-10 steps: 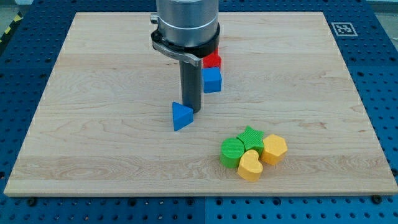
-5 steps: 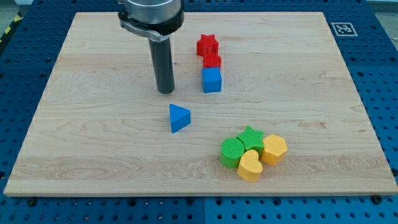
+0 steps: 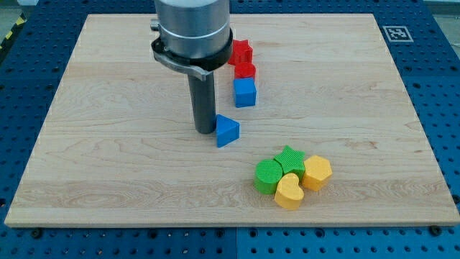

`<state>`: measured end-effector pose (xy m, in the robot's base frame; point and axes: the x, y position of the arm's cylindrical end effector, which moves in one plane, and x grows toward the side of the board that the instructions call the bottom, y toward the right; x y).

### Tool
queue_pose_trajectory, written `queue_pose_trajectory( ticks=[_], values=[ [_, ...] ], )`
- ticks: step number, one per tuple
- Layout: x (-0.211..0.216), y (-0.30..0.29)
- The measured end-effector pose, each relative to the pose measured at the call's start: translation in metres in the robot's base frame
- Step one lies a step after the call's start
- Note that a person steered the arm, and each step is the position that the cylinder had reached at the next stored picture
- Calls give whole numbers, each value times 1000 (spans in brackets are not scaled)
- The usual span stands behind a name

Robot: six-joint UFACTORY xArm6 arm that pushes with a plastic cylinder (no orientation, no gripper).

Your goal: Move the blue triangle into the group of blocks

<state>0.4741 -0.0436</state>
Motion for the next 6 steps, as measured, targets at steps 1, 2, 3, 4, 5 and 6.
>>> queue_pose_trajectory(
  ticks=[1,2,3,4,5,6],
  values=[
    [-3,22],
    [4,48],
    [14,63],
    [27,66],
    [25,62],
    [-13,34]
  ],
)
